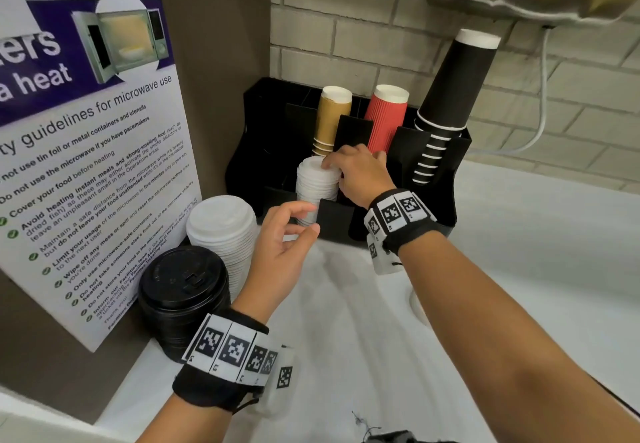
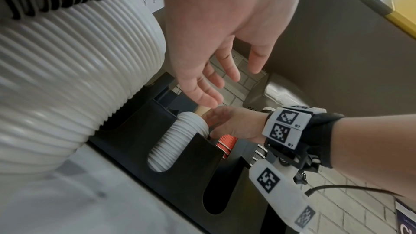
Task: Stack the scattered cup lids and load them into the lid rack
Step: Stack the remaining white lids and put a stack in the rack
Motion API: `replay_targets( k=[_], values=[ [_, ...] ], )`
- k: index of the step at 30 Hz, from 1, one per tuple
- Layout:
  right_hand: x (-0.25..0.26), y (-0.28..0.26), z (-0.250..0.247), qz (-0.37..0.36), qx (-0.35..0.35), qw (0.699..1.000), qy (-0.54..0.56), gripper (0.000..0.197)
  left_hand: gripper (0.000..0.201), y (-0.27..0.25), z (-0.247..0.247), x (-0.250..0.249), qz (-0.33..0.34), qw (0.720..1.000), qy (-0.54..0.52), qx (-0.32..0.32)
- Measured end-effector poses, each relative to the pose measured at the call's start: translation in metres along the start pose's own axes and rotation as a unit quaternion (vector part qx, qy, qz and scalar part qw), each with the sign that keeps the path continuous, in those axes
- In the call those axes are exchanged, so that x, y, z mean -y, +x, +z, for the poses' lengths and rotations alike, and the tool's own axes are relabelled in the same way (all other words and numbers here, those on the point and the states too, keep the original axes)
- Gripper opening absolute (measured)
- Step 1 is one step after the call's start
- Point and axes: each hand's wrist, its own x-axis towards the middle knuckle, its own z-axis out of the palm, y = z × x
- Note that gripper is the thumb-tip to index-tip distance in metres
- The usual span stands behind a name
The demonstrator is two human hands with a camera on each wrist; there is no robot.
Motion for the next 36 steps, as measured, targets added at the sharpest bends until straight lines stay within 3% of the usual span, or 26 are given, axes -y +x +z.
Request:
replay_targets(
  k=[4, 12, 15, 18, 19, 21, 23, 25, 27, 29, 36],
  values=[
    [0.000, -0.002, -0.004, -0.042, 0.024, 0.999, -0.008, 0.046, 0.028, 0.001, 0.002, -0.001, 0.001, 1.000, -0.002, 0.001],
    [0.006, -0.006, 0.002, -0.062, -0.001, 0.998, -0.024, 0.039, 0.029, 0.001, 0.004, 0.000, -0.001, 1.000, -0.002, 0.004],
    [-0.004, -0.019, -0.008, -0.027, -0.029, 0.994, 0.101, 0.042, 0.028, 0.001, 0.004, 0.002, -0.007, 1.000, -0.010, 0.008],
    [-0.029, -0.055, -0.025, 0.056, -0.133, 0.952, 0.271, 0.017, 0.025, 0.002, 0.005, 0.002, -0.019, 0.999, -0.021, 0.022],
    [-0.041, -0.073, -0.028, 0.104, -0.131, 0.941, 0.294, 0.008, 0.025, 0.002, 0.006, 0.002, -0.026, 0.999, -0.022, 0.028],
    [-0.062, -0.110, -0.032, 0.209, -0.037, 0.925, 0.315, 0.015, 0.024, 0.003, 0.009, 0.002, -0.035, 0.998, -0.025, 0.036],
    [-0.074, -0.142, -0.025, 0.293, 0.128, 0.897, 0.304, 0.017, 0.021, 0.003, 0.014, 0.000, -0.037, 0.998, -0.029, 0.048],
    [-0.075, -0.164, -0.015, 0.346, 0.240, 0.880, 0.220, 0.041, 0.018, 0.002, 0.018, -0.001, -0.033, 0.997, -0.033, 0.062],
    [-0.069, -0.177, -0.004, 0.377, 0.271, 0.862, 0.203, 0.071, 0.017, 0.002, 0.023, -0.003, -0.030, 0.996, -0.037, 0.074],
    [-0.063, -0.183, 0.005, 0.386, 0.279, 0.853, 0.213, 0.083, 0.016, 0.000, 0.026, -0.005, -0.031, 0.995, -0.040, 0.086],
    [-0.051, -0.179, 0.022, 0.350, 0.288, 0.874, 0.174, 0.067, 0.021, -0.002, 0.026, -0.008, -0.029, 0.993, -0.029, 0.111]
  ],
)
